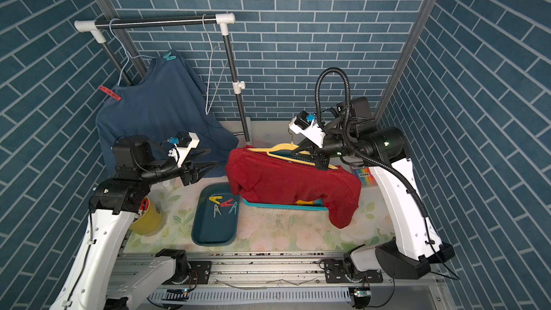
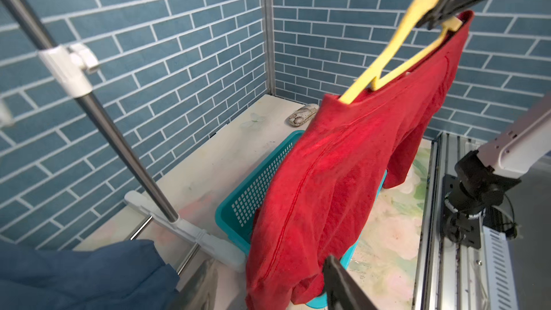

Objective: Remove the clothespins securing t-shirts to the hanger
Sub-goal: Remove the T-shirt from the hanger.

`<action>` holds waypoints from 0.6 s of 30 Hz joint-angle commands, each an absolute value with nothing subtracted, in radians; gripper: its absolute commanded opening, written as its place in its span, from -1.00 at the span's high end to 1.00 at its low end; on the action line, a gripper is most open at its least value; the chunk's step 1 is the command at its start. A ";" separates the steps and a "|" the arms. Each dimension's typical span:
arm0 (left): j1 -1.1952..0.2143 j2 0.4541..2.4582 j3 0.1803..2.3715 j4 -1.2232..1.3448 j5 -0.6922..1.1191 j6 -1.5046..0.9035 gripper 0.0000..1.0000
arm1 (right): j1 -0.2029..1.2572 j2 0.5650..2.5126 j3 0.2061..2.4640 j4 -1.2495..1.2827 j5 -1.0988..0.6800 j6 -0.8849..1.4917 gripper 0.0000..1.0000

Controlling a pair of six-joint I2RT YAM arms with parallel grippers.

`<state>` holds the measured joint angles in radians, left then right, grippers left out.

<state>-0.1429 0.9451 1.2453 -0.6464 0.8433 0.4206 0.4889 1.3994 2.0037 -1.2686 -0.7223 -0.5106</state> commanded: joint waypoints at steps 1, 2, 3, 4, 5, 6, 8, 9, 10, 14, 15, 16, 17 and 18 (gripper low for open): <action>-0.237 0.966 1.296 -0.662 0.735 0.504 -0.27 | 0.521 1.420 2.031 -1.297 -0.745 -0.544 1.00; -0.260 0.977 1.309 -0.667 0.725 0.516 -0.28 | 0.533 1.426 2.037 -1.304 -0.736 -0.545 1.00; -0.284 0.992 1.329 -0.680 0.718 0.531 -0.29 | 0.545 1.436 2.046 -1.313 -0.731 -0.546 1.00; -0.305 1.011 1.350 -0.697 0.711 0.547 -0.30 | 0.555 1.446 2.056 -1.324 -0.727 -0.546 1.00; -0.321 1.028 1.372 -0.715 0.706 0.560 -0.30 | 0.562 1.454 2.065 -1.331 -0.725 -0.547 1.00; -0.339 1.049 1.394 -0.739 0.694 0.575 -0.30 | 0.567 1.461 2.072 -1.337 -0.722 -0.547 1.00; -0.367 1.081 1.427 -0.773 0.678 0.599 -0.30 | 0.575 1.463 2.074 -1.337 -0.717 -0.547 1.00; -0.375 1.096 1.440 -0.789 0.676 0.608 -0.28 | 0.575 1.463 2.074 -1.335 -0.714 -0.546 1.00; -0.381 1.105 1.447 -0.801 0.679 0.613 -0.27 | 0.577 1.462 2.075 -1.332 -0.712 -0.547 1.00; -0.397 1.129 1.453 -0.809 0.697 0.621 -0.27 | 0.578 1.462 2.079 -1.334 -0.710 -0.549 1.00; -0.400 1.135 1.454 -0.806 0.703 0.620 -0.25 | 0.578 1.463 2.079 -1.334 -0.711 -0.549 1.00; -0.405 1.140 1.457 -0.805 0.708 0.619 -0.23 | 0.581 1.466 2.079 -1.335 -0.712 -0.550 1.00; -0.406 1.145 1.459 -0.805 0.714 0.617 -0.21 | 0.581 1.468 2.080 -1.336 -0.712 -0.551 1.00; -0.408 1.151 1.460 -0.804 0.720 0.615 -0.18 | 0.580 1.471 2.082 -1.338 -0.713 -0.550 1.00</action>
<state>-0.3977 1.1450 1.4349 -0.7784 0.7006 0.6003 0.5762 1.4670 2.0525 -1.3174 -0.6952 -0.5133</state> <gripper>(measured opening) 0.595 0.076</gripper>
